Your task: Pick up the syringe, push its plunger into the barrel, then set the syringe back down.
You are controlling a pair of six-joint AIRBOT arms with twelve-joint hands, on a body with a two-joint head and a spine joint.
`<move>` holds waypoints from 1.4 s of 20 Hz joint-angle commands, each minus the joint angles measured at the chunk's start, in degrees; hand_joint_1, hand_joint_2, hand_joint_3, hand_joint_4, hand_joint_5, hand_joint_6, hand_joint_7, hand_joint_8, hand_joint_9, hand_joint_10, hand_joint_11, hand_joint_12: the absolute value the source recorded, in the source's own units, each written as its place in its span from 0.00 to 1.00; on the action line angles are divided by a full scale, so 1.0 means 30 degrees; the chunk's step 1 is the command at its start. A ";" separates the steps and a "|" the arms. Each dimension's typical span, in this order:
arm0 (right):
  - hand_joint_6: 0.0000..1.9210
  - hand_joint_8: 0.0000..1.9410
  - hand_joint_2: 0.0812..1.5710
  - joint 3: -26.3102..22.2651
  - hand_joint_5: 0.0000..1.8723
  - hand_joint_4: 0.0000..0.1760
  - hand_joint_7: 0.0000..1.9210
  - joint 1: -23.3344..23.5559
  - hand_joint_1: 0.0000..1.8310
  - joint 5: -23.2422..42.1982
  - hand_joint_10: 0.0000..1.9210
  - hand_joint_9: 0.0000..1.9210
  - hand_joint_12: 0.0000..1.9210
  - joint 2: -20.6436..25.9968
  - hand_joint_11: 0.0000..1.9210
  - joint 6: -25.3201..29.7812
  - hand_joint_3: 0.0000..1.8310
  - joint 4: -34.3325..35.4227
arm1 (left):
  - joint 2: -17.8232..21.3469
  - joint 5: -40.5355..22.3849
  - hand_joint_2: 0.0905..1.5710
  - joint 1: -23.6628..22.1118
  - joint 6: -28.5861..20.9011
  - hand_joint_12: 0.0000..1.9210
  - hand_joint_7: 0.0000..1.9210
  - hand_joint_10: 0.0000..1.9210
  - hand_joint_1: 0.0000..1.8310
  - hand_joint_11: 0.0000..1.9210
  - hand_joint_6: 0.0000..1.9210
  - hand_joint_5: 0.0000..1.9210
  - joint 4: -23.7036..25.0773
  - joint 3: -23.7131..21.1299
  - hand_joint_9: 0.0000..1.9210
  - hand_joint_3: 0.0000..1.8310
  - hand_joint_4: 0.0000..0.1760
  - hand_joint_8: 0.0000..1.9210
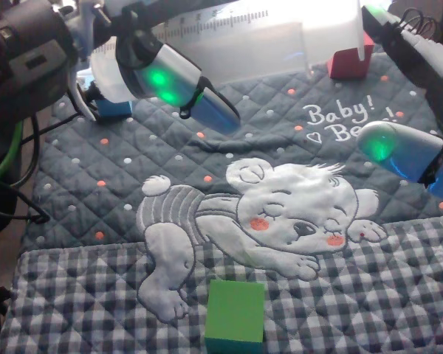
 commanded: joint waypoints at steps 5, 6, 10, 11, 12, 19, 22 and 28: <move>0.00 0.00 0.62 -0.0032 0.04 0.00 0.01 0.0378 0.00 0.1560 0.00 0.00 0.01 -0.0207 0.02 0.0172 0.00 -0.1494 | -0.0461 -0.2738 0.59 -0.0525 -0.0347 1.00 0.83 1.00 0.81 0.87 1.00 0.68 -0.0375 0.0030 0.87 0.23 0.00 1.00; 0.00 0.00 0.62 -0.0027 0.04 0.00 0.01 0.0382 0.00 0.1556 0.00 0.00 0.01 -0.0213 0.02 0.0172 0.00 -0.1496 | -0.0469 -0.2738 0.59 -0.0533 -0.0347 1.00 0.83 1.00 0.81 0.87 1.00 0.68 -0.0369 0.0032 0.87 0.23 0.00 1.00; 0.00 0.00 0.60 0.0014 0.04 0.00 0.01 0.0405 0.00 0.1545 0.00 0.00 0.01 -0.0219 0.01 0.0183 0.00 -0.1506 | -0.0526 -0.2698 0.58 -0.0550 -0.0396 1.00 0.82 1.00 0.82 0.87 1.00 0.69 -0.0283 0.0059 0.86 0.22 0.00 1.00; 0.00 0.00 0.60 0.0015 0.04 0.00 0.01 0.0407 0.00 0.1545 0.00 0.00 0.01 -0.0219 0.01 0.0189 0.00 -0.1515 | -0.0557 -0.2688 0.58 -0.0550 -0.0396 1.00 0.82 1.00 0.82 0.87 1.00 0.69 -0.0282 0.0078 0.86 0.22 0.00 1.00; 0.00 0.00 0.62 0.0015 0.04 0.00 0.02 0.0407 0.00 0.1545 0.00 0.01 0.01 -0.0206 0.01 0.0246 0.00 -0.1519 | -0.0568 -0.2644 0.58 -0.0548 -0.0396 1.00 0.82 1.00 0.83 0.87 1.00 0.69 -0.0228 0.0083 0.86 0.23 0.00 1.00; 0.00 0.00 0.64 -0.0027 0.03 0.00 0.00 0.0407 0.01 0.1547 0.00 0.00 0.00 0.0471 0.00 0.0344 0.00 -0.1515 | -0.0520 -0.2014 0.49 -0.0287 -0.0478 1.00 0.83 1.00 0.83 0.87 1.00 0.72 0.0127 0.0213 0.87 0.34 0.00 1.00; 0.01 0.00 0.60 -0.0069 0.05 0.00 0.01 0.0409 0.03 0.1551 0.00 0.00 0.00 0.0908 0.00 0.0344 0.00 -0.1630 | -0.0503 -0.1722 0.50 -0.0166 -0.0478 1.00 0.82 1.00 0.85 0.86 1.00 0.69 0.0299 0.0231 0.86 0.32 0.00 1.00; 0.00 0.00 0.63 -0.0128 0.05 0.00 0.01 0.0842 0.00 0.1556 0.00 0.00 0.01 0.1530 0.02 0.0229 0.00 -0.2170 | -0.0429 -0.1202 0.60 -0.0067 -0.0348 1.00 0.81 1.00 0.85 0.82 1.00 0.72 0.0883 0.0297 0.84 0.17 0.00 1.00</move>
